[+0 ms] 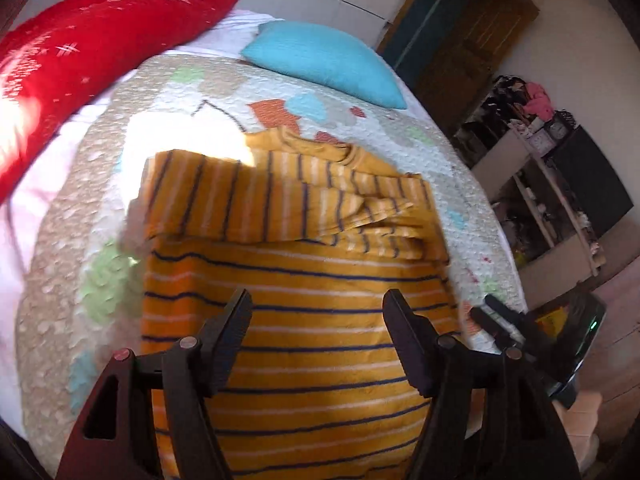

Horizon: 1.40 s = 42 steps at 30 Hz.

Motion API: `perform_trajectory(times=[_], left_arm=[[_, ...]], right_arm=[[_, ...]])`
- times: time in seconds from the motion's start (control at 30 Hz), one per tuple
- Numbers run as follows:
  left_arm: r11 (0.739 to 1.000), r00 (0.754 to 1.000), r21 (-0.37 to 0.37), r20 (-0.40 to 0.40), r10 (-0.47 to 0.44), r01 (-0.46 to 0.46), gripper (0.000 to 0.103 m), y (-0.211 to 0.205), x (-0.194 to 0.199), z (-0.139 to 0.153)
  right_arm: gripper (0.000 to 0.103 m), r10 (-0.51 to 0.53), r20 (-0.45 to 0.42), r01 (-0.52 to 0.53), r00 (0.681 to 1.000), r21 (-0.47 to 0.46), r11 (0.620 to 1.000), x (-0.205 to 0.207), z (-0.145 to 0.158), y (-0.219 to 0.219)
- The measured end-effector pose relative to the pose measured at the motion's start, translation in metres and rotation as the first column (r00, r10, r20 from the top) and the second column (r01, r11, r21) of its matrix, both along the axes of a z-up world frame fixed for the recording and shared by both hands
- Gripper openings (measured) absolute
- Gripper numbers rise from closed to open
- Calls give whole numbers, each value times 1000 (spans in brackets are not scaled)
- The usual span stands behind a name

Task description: Fold small clothes

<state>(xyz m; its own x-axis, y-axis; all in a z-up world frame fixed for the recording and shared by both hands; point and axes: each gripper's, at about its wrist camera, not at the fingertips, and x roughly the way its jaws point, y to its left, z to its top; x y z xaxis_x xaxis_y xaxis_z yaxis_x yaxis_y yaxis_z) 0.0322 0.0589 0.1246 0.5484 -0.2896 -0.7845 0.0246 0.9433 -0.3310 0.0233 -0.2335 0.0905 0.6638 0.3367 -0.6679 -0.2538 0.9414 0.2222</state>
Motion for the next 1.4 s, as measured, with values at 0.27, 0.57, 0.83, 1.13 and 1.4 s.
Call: perform_trajectory(times=[0.27,0.57,0.83,1.13,1.4], left_arm=[[984,985,43,27,173,-174,69,56,-85,-24],[967,971,-93,-4,239,-238,70,73,-119,-51],[962,965,-88,5,261,-259,70,81,-126,-53],[947,952,-95,-28,305,-306,70,92,-128,-70],[941,943,-69,-40,329,-331,70,97,-134,-73]], right_arm=[[74,-20,-195,83,981,318,944,105,-15,6],[21,-158,-474,349,866,349,870,189,-65,16],[10,45,-190,52,981,473,880,194,49,51],[13,-56,-252,161,966,418,894,164,-10,-1],[10,-84,-343,212,936,355,911,115,-75,-40]])
